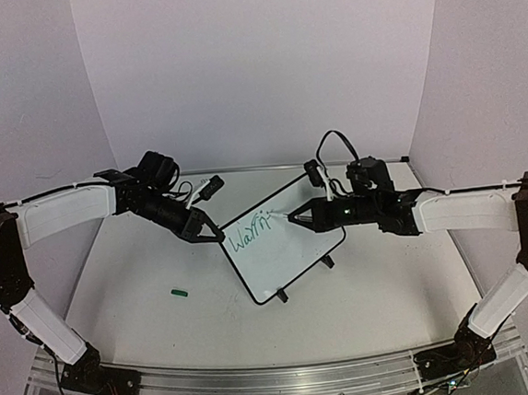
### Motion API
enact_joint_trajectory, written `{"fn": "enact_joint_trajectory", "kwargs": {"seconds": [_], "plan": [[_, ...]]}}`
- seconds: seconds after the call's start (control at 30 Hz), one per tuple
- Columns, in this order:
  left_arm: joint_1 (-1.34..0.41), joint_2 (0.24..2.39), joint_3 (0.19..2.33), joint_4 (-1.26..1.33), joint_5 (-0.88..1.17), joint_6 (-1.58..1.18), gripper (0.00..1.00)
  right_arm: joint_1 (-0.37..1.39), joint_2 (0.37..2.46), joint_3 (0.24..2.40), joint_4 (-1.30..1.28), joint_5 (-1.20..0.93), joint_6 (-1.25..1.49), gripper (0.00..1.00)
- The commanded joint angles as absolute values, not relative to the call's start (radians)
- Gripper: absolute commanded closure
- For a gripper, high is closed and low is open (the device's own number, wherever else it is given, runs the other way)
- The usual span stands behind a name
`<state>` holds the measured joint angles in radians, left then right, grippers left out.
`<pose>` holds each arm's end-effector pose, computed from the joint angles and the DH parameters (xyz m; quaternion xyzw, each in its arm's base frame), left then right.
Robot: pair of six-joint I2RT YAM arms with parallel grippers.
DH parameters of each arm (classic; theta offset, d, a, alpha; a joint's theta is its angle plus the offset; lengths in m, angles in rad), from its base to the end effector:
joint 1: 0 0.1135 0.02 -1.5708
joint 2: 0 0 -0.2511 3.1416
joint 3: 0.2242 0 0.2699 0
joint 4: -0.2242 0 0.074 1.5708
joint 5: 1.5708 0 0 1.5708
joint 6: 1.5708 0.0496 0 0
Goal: Write a sentence on the whiteboard
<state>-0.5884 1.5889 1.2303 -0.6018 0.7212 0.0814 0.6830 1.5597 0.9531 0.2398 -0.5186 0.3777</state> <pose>0.2778 -0.2247 0.2372 0.3935 0.8080 -0.3963 0.1878 0.2768 0.2569 0.2219 -0.2646 0.7653 0.4592 0.3653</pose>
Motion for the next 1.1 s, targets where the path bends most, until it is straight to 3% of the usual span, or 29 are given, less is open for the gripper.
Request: {"fn": "enact_joint_trajectory", "kwargs": {"seconds": [0.0,0.63,1.07], "plan": [[-0.620,1.602,1.243,-0.641,0.713,0.130,1.00,0.681,1.540,0.908,0.244,-0.499,0.391,1.00],[-0.622,1.605,1.243,-0.641,0.715,0.129,1.00,0.681,1.474,0.968,0.235,-0.480,0.371,1.00],[-0.621,1.605,1.243,-0.641,0.715,0.130,1.00,0.681,1.544,1.031,0.221,-0.459,0.353,1.00]]}}
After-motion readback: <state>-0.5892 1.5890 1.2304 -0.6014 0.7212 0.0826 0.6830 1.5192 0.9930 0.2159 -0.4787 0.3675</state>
